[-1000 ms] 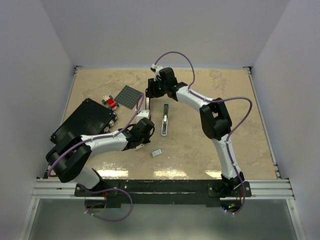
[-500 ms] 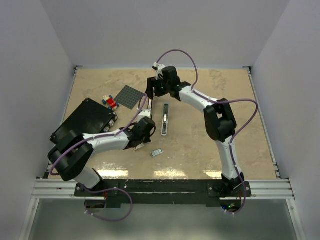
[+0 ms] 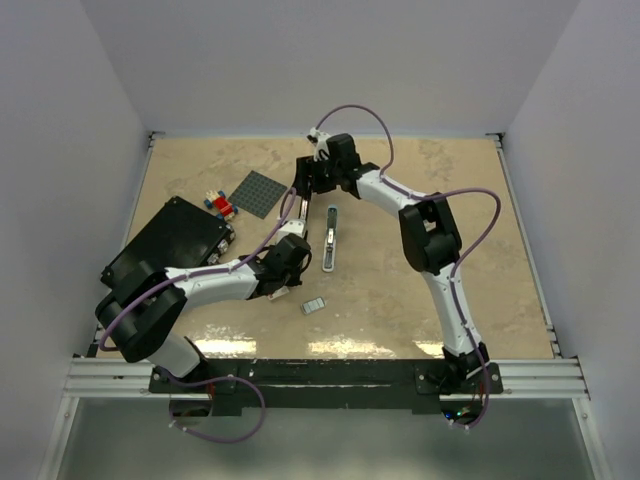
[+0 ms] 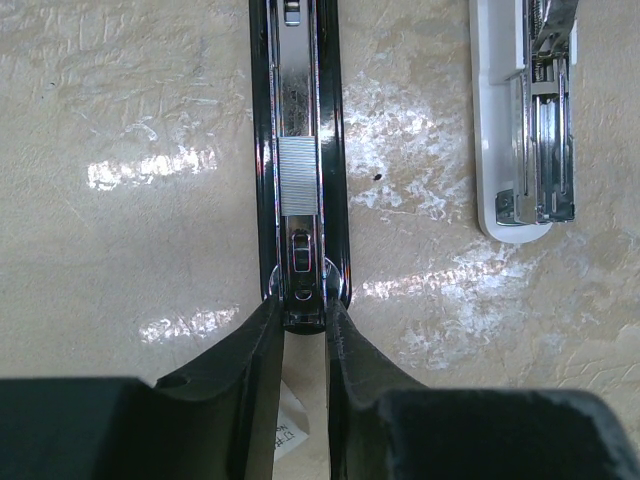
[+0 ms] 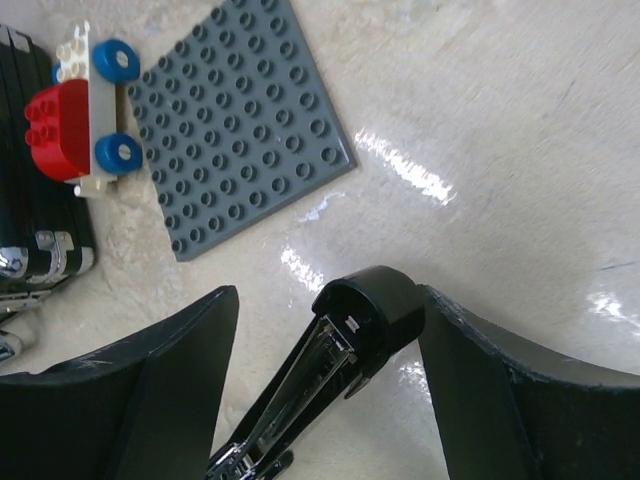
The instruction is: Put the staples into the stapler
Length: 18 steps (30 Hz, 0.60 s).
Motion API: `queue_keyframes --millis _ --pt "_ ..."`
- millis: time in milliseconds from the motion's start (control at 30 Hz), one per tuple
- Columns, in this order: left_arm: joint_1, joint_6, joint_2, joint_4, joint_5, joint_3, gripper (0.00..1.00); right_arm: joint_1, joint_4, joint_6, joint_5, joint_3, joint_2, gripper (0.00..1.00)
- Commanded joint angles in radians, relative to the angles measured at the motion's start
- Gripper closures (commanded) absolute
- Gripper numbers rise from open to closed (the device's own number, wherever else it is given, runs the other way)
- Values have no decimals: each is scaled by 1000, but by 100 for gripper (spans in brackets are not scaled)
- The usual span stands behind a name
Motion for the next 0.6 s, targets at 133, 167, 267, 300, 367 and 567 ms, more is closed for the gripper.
queue_keyframes --millis 133,167,267,300,367,567 --pt "-2 17 11 3 9 29 97 3 -5 -37 -119 42 -21 49" --pt "-1 15 12 -3 3 34 97 4 -7 -54 -123 36 -42 52" --pt "1 15 18 -17 -14 44 98 6 -7 -87 -148 7 -99 64" --pt "4 14 21 -17 -16 49 98 7 -4 -97 -152 -4 -113 65" --pt "12 11 23 -16 -19 54 98 9 -4 -132 -163 -41 -159 66" --pt "32 1 21 -8 -55 63 99 53 -1 -226 -156 -176 -288 66"
